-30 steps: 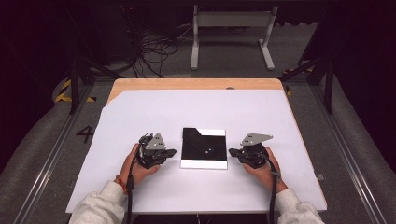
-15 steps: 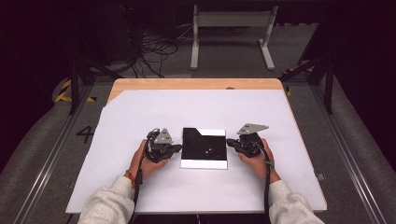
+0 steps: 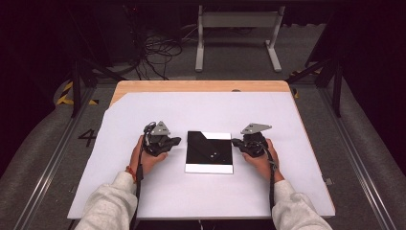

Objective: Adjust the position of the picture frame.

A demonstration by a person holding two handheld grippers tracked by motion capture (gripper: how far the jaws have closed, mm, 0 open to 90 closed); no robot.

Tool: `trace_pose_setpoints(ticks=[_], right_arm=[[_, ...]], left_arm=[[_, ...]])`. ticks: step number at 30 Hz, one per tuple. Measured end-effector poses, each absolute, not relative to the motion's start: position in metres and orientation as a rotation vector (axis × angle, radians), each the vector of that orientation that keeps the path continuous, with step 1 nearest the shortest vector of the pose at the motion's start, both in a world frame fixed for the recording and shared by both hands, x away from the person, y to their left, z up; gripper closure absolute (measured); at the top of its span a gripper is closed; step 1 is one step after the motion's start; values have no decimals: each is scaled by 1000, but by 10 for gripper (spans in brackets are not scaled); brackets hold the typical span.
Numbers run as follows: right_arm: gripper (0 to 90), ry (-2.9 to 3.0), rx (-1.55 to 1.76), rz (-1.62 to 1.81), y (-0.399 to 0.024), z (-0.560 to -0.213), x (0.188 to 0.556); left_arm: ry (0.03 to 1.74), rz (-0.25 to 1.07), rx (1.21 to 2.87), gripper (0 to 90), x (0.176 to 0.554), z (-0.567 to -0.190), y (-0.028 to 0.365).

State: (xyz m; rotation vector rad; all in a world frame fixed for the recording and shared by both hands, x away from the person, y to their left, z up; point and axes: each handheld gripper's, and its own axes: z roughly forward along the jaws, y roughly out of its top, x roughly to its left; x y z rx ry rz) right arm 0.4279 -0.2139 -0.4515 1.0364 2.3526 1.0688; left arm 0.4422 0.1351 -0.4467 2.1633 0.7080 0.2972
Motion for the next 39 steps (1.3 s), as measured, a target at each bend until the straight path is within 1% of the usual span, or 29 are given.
trace_pose_setpoints(ticks=[4, 8, 12, 14, 19, 22, 26, 39], right_arm=[[900, 2340, 1061, 1076, -215, -448, 434], [900, 2313, 1085, 1084, -217, -441, 443], [900, 2286, 1113, 1102, -215, -437, 451], [900, 2285, 1118, 1099, -213, -438, 452], [900, 2277, 1153, 1076, -212, -443, 457], [900, 2283, 1161, 1035, -211, -448, 460], [900, 2274, 1208, 1050, -212, -454, 469], [900, 2287, 1204, 1047, -206, -455, 478]], left_arm=[[722, 286, 2168, 899, 451, -446, 134], [696, 310, 2205, 899, 455, -448, 129], [704, 323, 2204, 899, 459, -452, 127], [715, 324, 2196, 899, 461, -454, 126], [714, 278, 2207, 899, 463, -461, 122], [707, 319, 2229, 899, 464, -462, 117], [720, 313, 2216, 899, 465, -464, 115], [720, 287, 2215, 898, 463, -465, 112]])
